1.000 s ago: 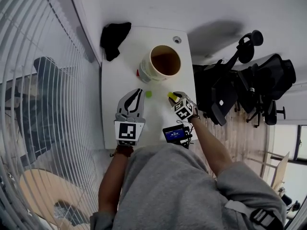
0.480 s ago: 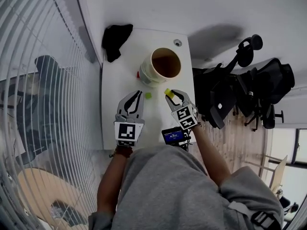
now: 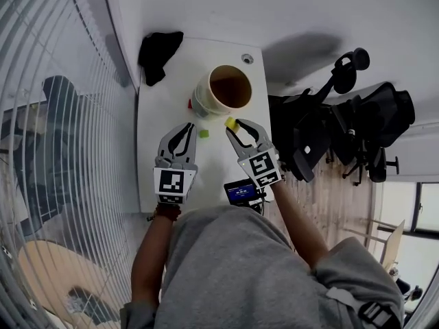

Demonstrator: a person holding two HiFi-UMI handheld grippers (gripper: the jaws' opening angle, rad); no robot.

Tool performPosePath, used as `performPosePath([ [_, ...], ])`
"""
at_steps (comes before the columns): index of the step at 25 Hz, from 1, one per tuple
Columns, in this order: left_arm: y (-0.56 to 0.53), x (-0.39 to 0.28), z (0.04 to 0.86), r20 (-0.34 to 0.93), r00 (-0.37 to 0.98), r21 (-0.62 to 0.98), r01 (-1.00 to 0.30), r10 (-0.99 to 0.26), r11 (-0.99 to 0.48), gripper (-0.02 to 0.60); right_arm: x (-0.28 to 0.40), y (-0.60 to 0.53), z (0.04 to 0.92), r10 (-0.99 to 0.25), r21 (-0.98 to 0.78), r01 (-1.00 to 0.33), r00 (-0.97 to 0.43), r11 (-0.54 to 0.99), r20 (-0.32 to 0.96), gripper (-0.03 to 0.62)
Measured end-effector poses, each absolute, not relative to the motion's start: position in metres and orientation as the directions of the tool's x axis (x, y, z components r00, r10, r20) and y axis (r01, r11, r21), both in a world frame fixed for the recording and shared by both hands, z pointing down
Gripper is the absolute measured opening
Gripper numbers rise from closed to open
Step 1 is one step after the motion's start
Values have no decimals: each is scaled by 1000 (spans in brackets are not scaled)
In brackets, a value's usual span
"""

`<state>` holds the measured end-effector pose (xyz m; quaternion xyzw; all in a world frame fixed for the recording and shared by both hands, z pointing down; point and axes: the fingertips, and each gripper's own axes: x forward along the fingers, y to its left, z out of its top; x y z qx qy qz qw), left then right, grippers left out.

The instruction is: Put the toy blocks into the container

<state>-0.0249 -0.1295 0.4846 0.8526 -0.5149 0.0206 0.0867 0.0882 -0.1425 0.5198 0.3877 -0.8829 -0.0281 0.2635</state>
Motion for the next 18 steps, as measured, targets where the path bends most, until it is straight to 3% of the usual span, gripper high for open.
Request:
performPosePath([
  [18,-126,-22,491,131,491,155,-868,-861,-471,24,104,-171,483,-801,346,-727,-488,593,346,143],
])
